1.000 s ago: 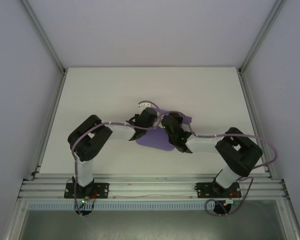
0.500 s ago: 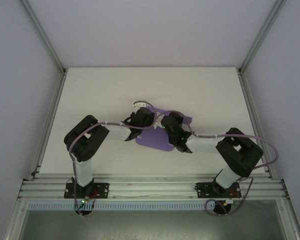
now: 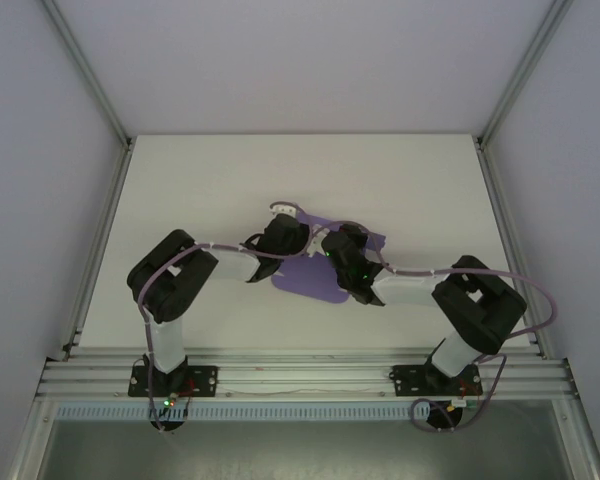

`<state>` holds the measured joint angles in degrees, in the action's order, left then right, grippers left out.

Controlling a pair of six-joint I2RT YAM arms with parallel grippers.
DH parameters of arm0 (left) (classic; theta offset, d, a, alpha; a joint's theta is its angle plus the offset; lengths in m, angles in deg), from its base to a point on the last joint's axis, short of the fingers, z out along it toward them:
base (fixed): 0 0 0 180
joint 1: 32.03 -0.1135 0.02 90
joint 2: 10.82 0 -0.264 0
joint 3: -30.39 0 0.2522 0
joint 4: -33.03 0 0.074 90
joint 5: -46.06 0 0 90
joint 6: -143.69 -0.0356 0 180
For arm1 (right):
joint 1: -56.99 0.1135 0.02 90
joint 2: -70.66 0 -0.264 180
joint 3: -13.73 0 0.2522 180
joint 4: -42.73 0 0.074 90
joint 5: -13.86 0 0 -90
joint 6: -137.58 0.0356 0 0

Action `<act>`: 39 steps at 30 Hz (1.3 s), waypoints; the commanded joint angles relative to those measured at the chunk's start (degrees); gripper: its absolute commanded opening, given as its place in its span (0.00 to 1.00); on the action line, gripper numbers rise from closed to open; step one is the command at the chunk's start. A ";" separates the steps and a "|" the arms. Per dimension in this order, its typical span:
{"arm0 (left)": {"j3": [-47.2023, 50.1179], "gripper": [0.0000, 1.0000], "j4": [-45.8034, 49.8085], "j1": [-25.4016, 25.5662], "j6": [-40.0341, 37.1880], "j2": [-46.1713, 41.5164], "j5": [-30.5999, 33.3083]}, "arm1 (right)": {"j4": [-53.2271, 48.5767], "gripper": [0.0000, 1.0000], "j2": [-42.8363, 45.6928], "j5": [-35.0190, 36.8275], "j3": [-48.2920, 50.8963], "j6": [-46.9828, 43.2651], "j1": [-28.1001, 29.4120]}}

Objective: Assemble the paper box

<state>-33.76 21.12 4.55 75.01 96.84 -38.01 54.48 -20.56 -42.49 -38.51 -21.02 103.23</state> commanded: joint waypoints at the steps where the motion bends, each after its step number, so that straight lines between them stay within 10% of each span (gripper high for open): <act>1: 1.26 0.62 -2.23 -0.48 -2.52 -2.05 -0.37 | -9.22 0.00 -1.15 -0.56 1.35 2.24 0.04; 15: -3.90 0.37 -0.04 -0.72 -1.52 1.33 5.51 | -9.37 0.00 -1.24 -1.45 1.01 2.03 -0.01; 20: -5.61 0.00 -0.22 -0.58 -1.41 1.33 7.17 | -8.75 0.00 -0.56 -1.08 1.22 2.88 -0.01; 33: -0.36 0.00 -1.05 -1.89 0.08 -4.50 8.79 | -5.39 0.96 15.15 -5.86 5.18 22.02 -0.07; 39: 1.64 0.00 -1.14 -3.93 0.84 -7.41 4.99 | -3.41 1.00 32.89 -8.97 12.14 33.09 -2.65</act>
<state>-33.41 21.65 1.57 74.79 91.48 -31.71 49.46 5.53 -49.57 -28.32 2.87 102.34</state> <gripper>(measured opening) 0.084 0.998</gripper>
